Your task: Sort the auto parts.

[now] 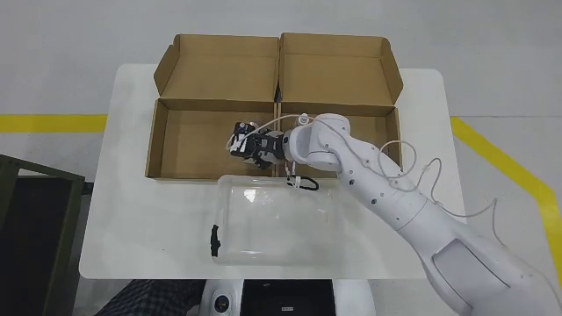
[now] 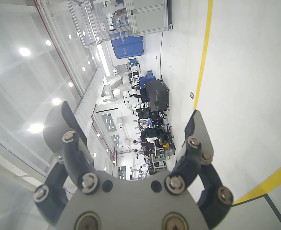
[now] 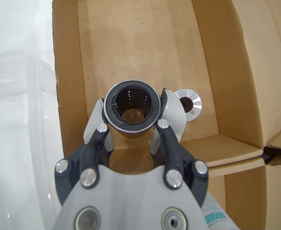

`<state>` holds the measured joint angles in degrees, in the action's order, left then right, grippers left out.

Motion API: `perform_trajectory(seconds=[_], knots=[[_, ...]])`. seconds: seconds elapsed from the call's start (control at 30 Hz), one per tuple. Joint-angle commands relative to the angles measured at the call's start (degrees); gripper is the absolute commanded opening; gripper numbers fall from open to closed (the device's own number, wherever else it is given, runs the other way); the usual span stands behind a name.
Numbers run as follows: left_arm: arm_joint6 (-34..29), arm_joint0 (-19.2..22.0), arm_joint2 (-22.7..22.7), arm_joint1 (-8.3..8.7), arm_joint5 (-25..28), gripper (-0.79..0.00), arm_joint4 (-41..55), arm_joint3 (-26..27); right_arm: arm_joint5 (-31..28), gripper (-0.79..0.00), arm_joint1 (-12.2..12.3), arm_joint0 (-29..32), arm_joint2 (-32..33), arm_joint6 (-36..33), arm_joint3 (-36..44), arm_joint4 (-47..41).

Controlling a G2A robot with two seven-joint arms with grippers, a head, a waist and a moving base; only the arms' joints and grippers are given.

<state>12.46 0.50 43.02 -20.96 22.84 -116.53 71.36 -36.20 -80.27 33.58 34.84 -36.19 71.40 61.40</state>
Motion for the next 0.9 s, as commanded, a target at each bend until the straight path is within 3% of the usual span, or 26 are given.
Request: perform_trajectory(seconds=[0.0,0.43,0.87], knots=[[0.0,0.0,0.0,0.0,0.0,0.0,0.0,0.0,-0.2,-0.542,0.0,0.0,0.1,-0.2,0.0,0.0],[0.0,0.0,0.0,0.0,0.0,0.0,0.0,0.0,-1.2,-0.431,-0.1,0.9,1.2,-0.6,-0.2,0.4],[0.0,0.0,0.0,0.0,0.0,0.0,0.0,0.0,-2.4,-0.394,0.5,2.2,3.8,0.4,3.1,1.0]])
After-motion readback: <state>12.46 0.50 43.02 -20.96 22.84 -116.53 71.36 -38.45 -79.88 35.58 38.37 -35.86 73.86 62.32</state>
